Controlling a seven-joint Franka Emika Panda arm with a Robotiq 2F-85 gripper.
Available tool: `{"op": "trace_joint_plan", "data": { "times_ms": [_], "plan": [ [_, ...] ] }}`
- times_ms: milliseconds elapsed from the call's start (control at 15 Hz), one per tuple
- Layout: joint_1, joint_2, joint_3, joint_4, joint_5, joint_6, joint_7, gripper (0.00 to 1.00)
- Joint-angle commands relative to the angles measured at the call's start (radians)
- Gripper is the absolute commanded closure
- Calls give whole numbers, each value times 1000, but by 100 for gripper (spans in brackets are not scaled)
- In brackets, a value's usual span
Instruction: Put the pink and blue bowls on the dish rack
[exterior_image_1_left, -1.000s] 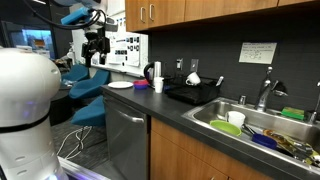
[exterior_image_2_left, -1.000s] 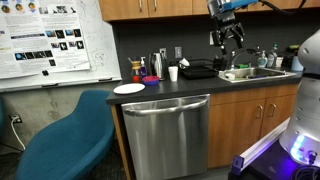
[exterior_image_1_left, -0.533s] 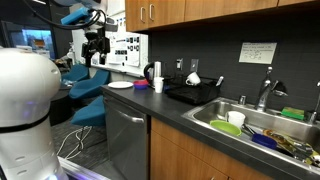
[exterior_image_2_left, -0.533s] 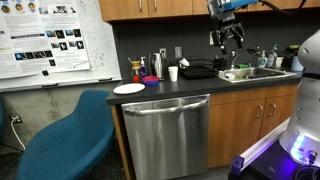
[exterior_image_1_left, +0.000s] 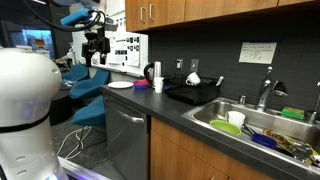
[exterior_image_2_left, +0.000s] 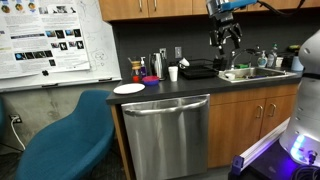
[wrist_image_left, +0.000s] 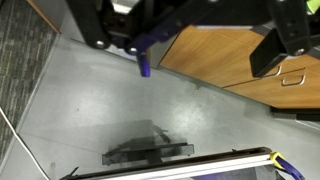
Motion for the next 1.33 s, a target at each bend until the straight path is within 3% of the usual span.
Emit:
{"op": "trace_joint_plan", "data": {
  "times_ms": [0, 733, 1267],
  "plan": [
    [36, 2, 18, -9, 17, 86, 4, 0],
    [168, 134, 60, -25, 101, 532, -79, 0],
    [257, 329, 43, 44, 125, 862, -300, 0]
  ]
}}
